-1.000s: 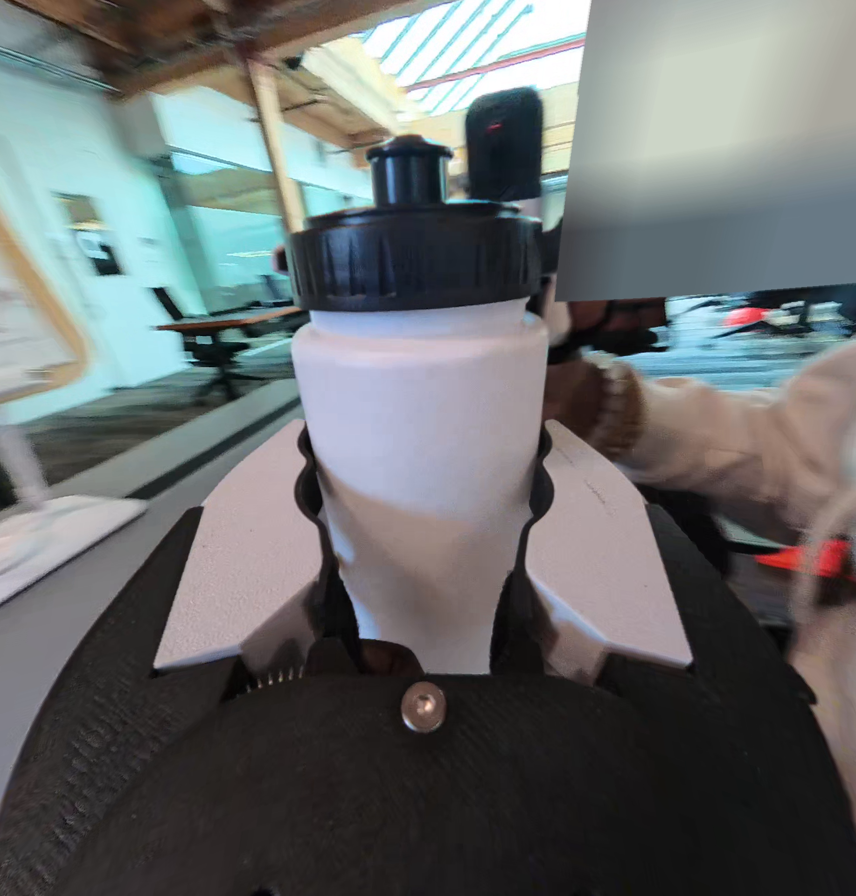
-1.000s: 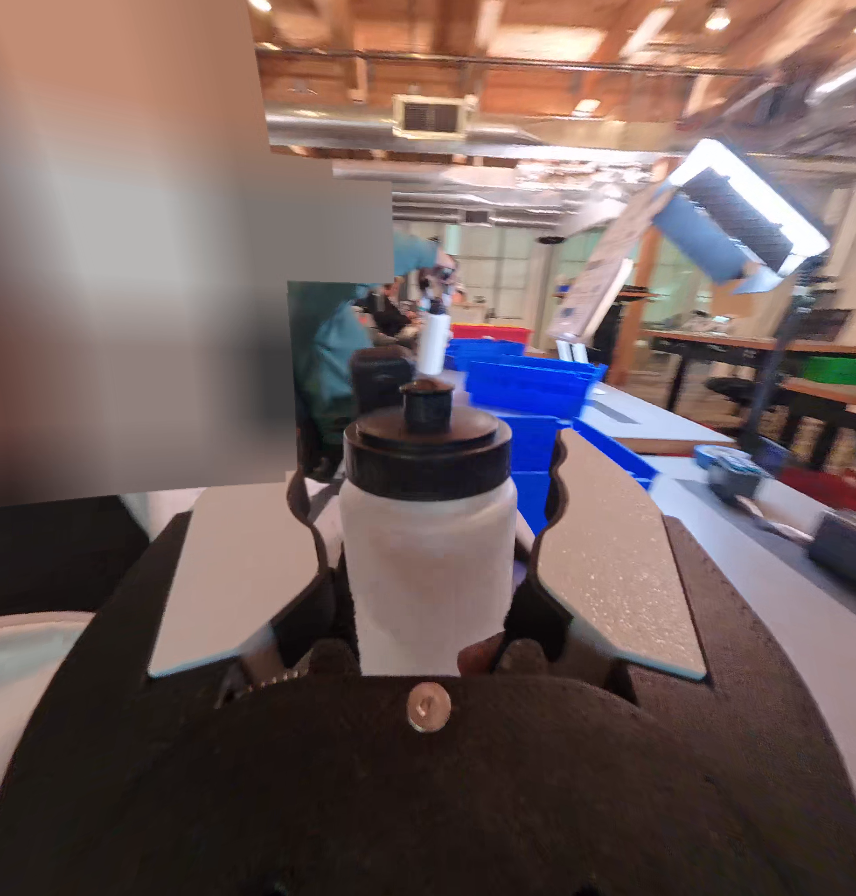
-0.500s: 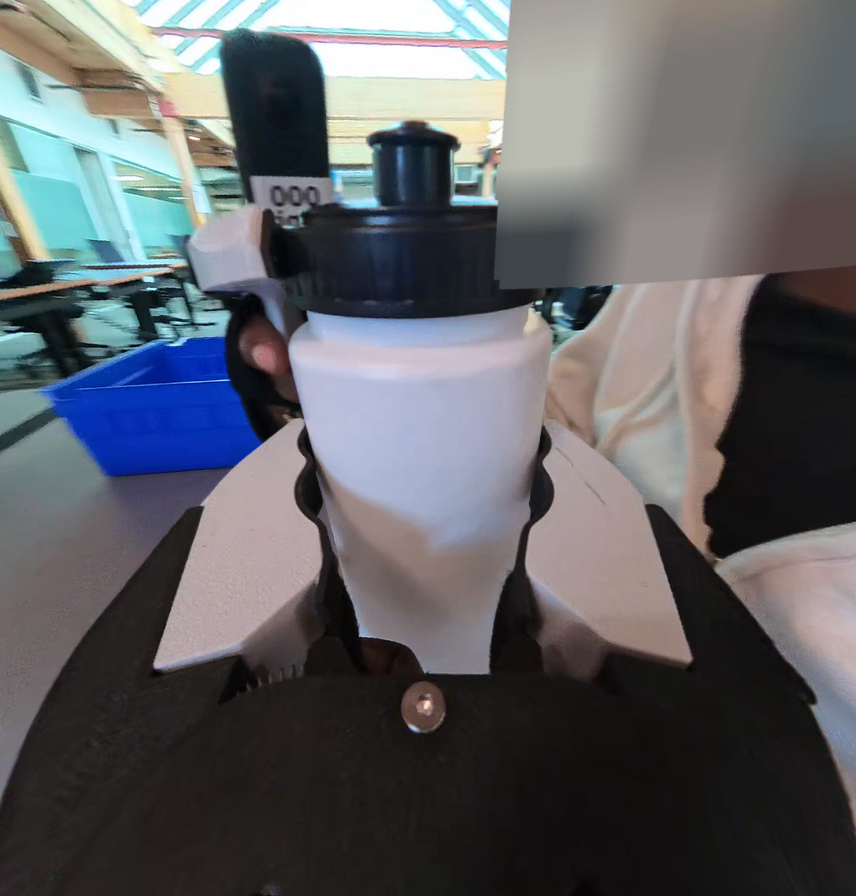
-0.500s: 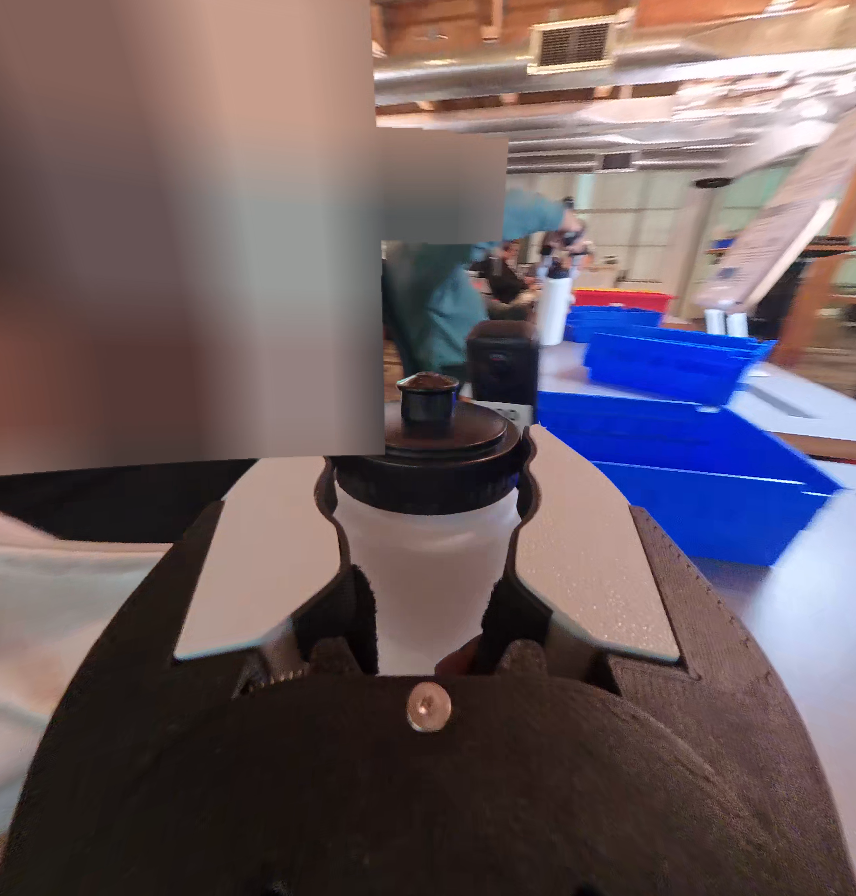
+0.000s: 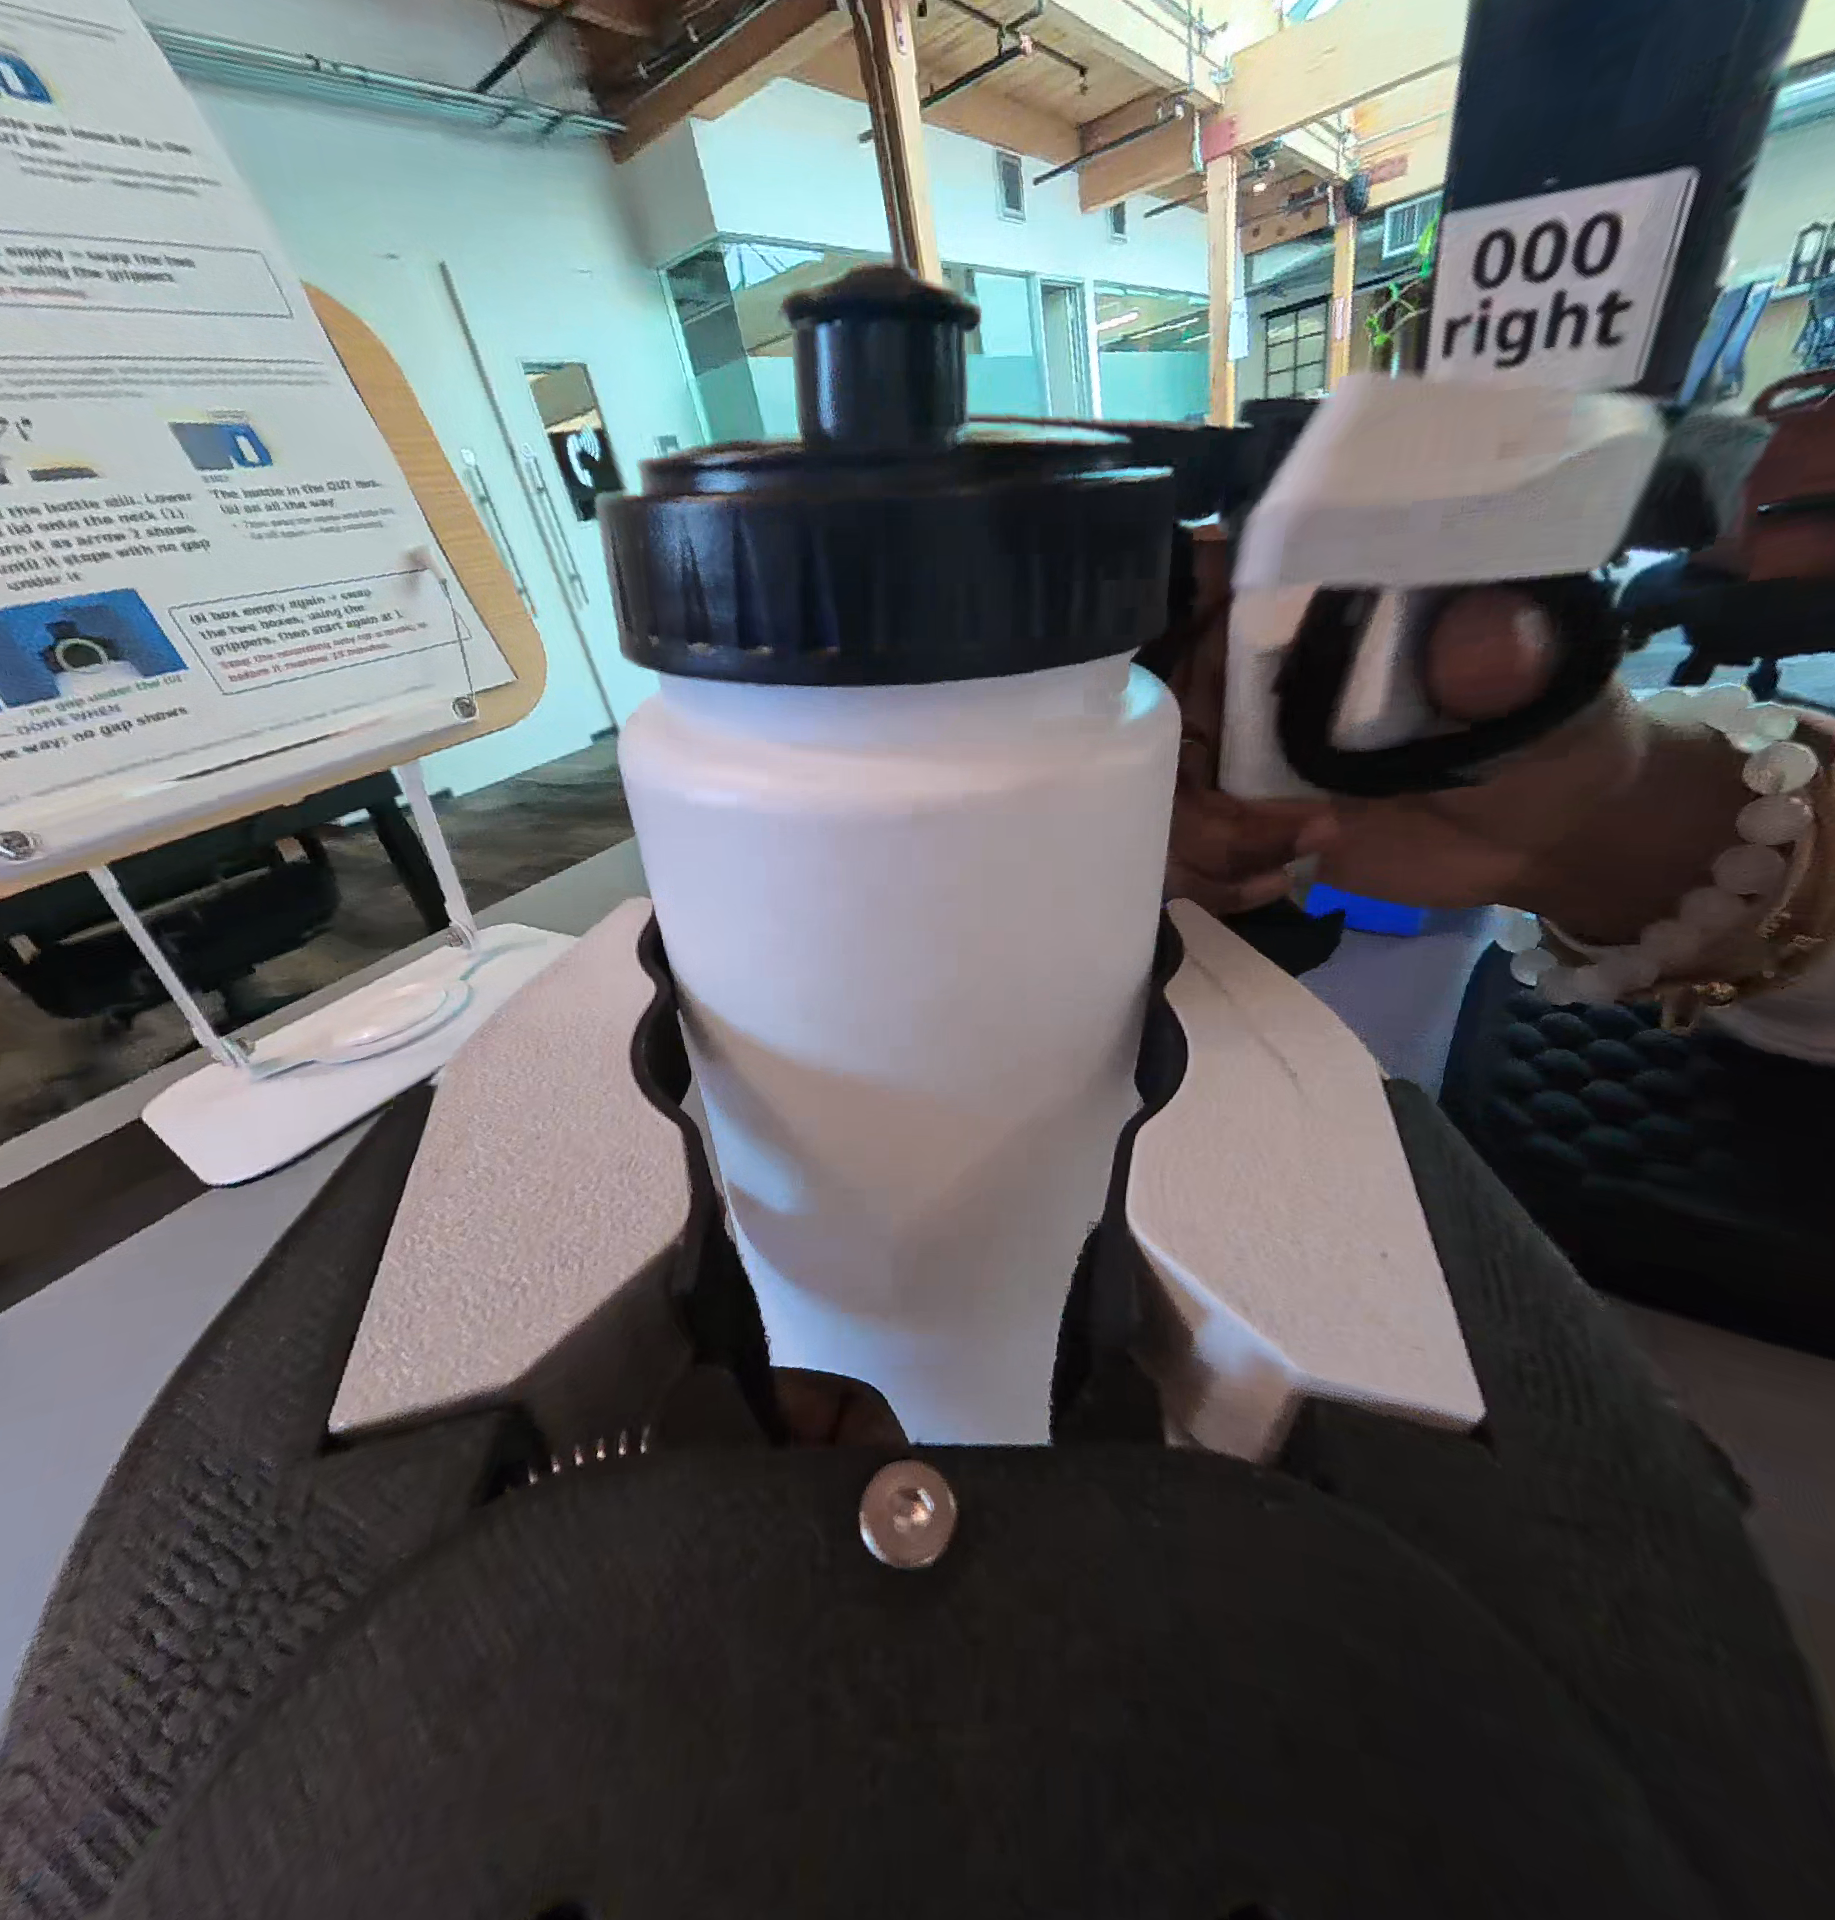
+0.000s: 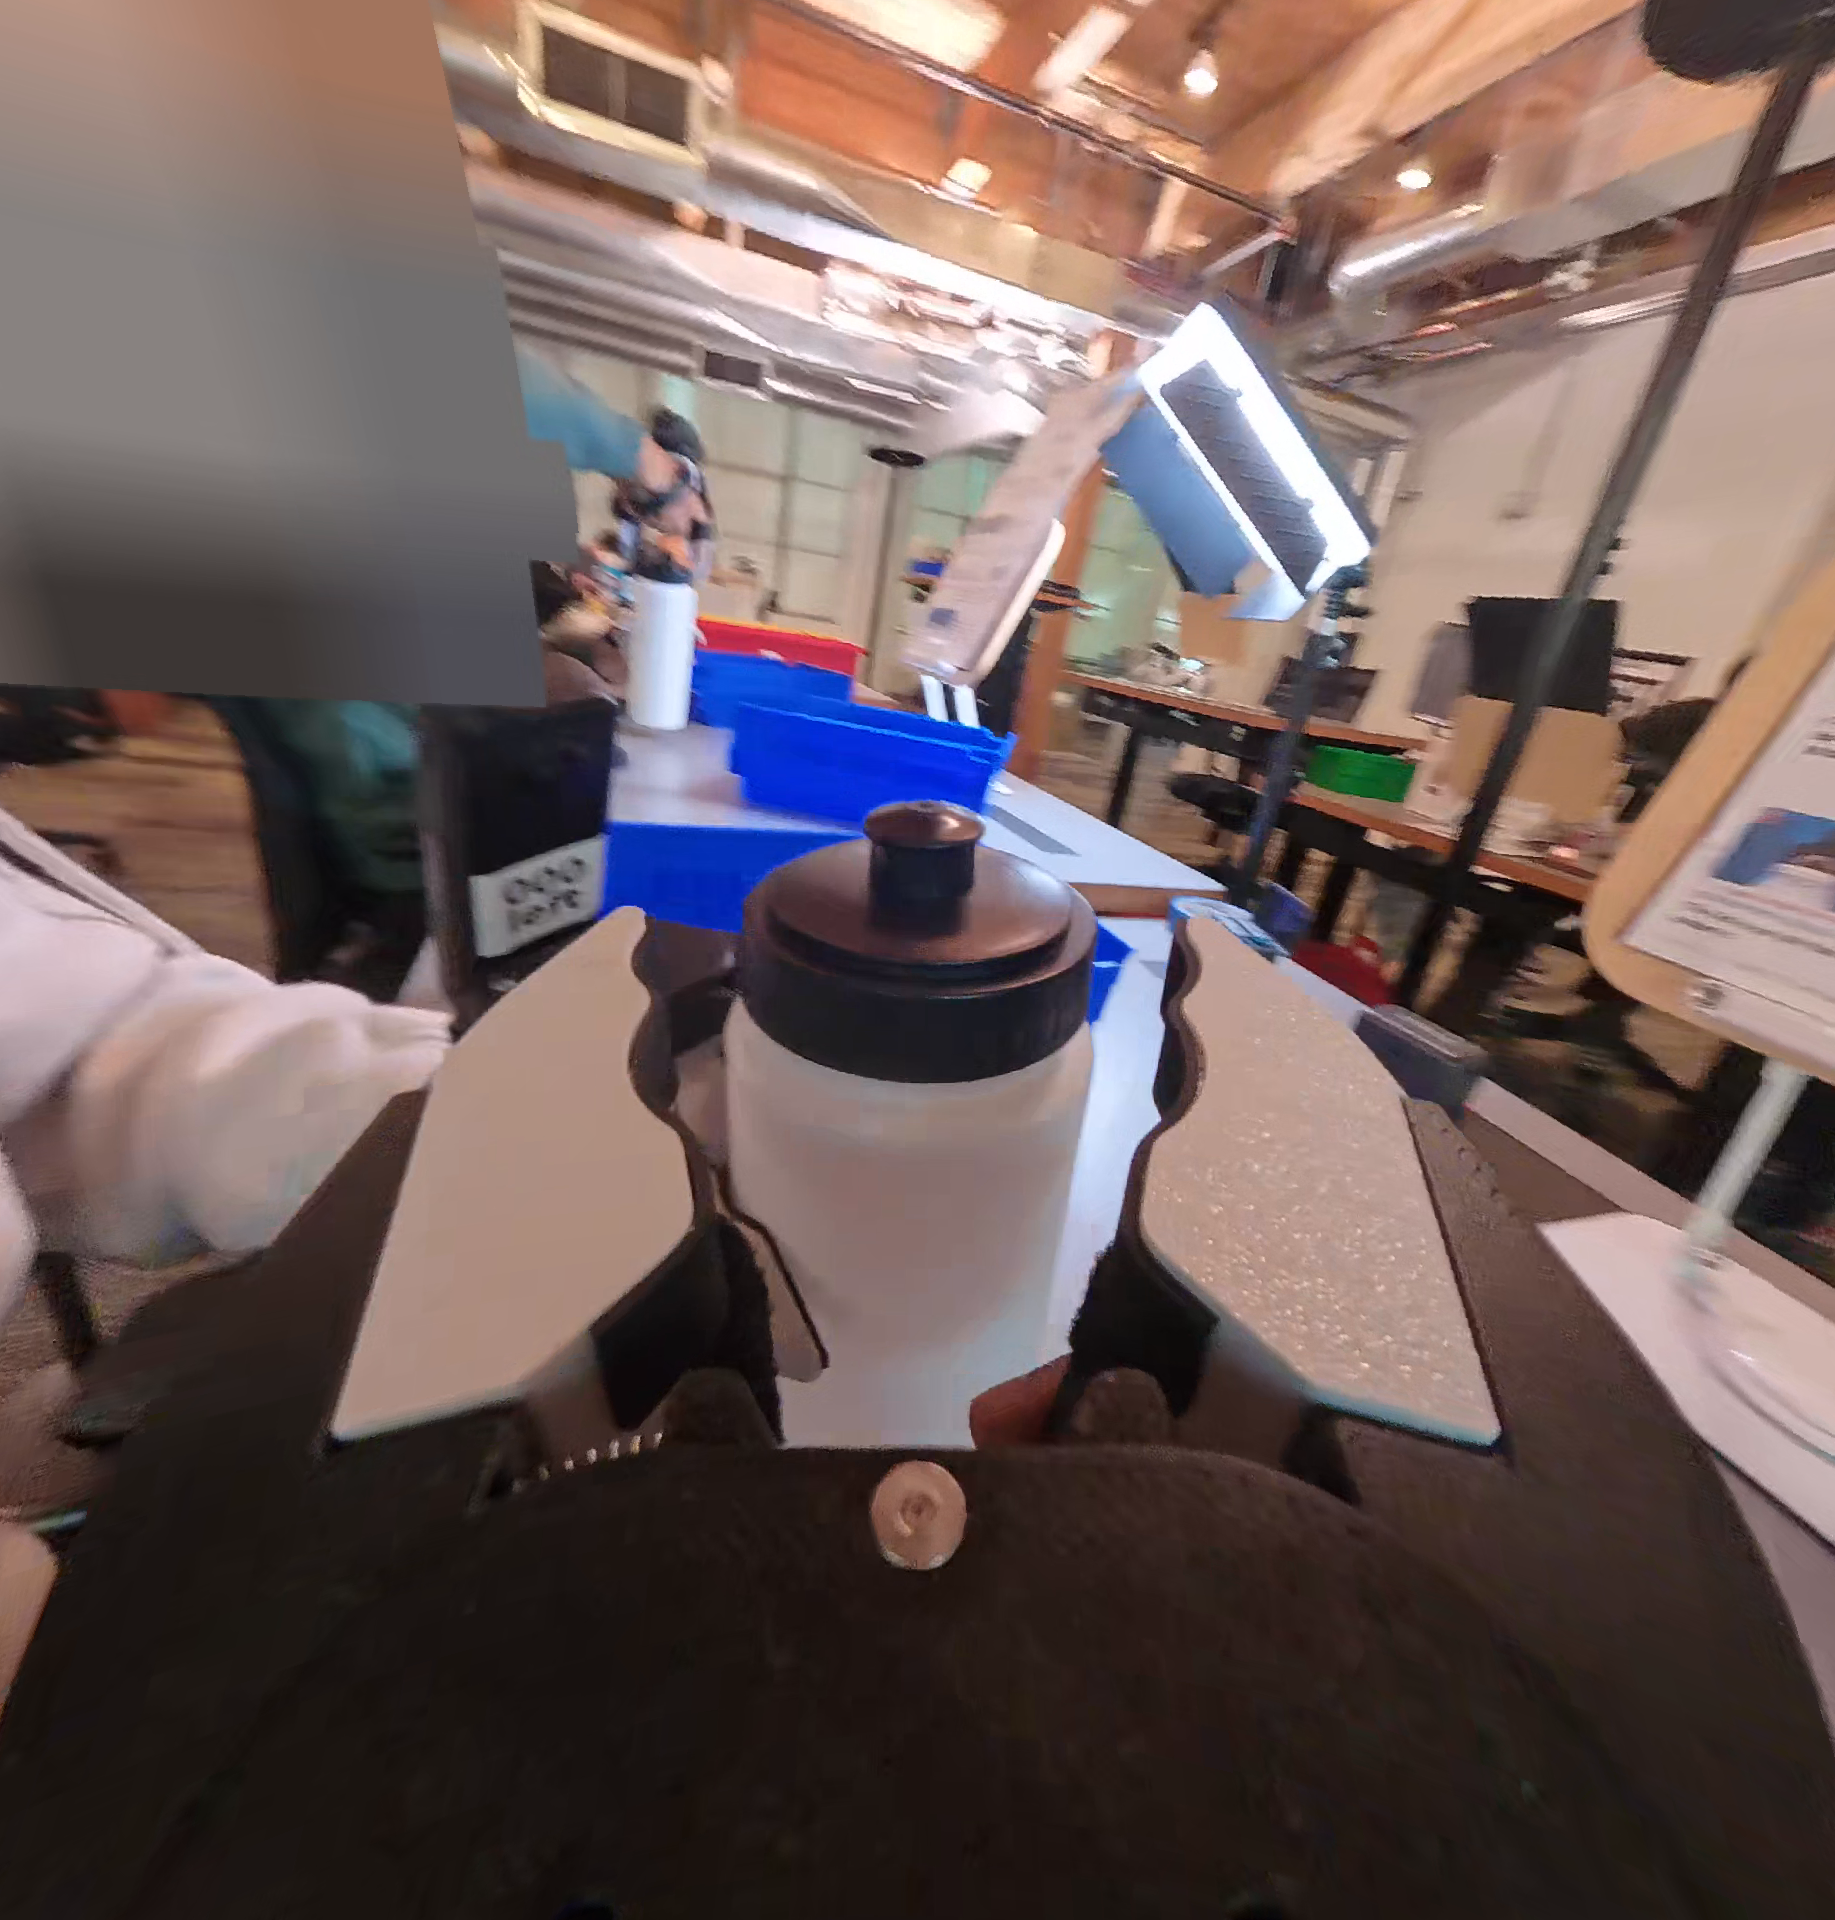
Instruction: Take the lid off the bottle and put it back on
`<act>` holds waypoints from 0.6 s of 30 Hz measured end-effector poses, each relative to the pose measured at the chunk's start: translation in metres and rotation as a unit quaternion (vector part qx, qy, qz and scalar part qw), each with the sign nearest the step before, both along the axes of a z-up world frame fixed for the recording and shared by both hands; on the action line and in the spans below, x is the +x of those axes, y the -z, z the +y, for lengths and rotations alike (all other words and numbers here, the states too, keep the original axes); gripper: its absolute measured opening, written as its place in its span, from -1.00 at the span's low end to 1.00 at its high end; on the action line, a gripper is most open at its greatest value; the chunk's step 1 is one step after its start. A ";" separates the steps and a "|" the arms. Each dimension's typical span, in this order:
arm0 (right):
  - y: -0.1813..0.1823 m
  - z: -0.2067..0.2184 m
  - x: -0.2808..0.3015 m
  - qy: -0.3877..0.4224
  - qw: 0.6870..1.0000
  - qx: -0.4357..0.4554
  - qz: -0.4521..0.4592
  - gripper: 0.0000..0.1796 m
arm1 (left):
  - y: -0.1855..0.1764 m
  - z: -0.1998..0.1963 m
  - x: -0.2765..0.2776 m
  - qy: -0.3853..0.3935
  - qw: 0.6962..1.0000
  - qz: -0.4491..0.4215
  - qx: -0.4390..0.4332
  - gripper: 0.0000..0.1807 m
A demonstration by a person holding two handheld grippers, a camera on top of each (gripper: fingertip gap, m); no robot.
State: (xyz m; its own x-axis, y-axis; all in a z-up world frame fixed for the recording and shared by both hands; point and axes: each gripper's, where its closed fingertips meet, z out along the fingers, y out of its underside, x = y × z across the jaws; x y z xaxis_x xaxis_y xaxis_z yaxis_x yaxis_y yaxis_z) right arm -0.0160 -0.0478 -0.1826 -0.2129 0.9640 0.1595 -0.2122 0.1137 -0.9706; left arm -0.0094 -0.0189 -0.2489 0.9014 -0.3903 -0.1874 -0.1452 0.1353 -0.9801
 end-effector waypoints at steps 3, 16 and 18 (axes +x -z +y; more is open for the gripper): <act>0.007 -0.004 -0.004 0.004 1.000 0.018 -0.021 -0.16 | 0.000 -0.002 0.008 0.006 1.000 0.024 0.011 -0.05; -0.009 -0.052 0.039 -0.317 0.939 -0.124 -0.041 -0.20 | 0.000 -0.067 0.069 0.384 0.915 -0.081 -0.089 -0.06; -0.012 -0.048 0.039 -0.309 0.942 -0.127 -0.034 -0.20 | 0.000 -0.064 0.068 0.370 0.922 -0.074 -0.083 -0.06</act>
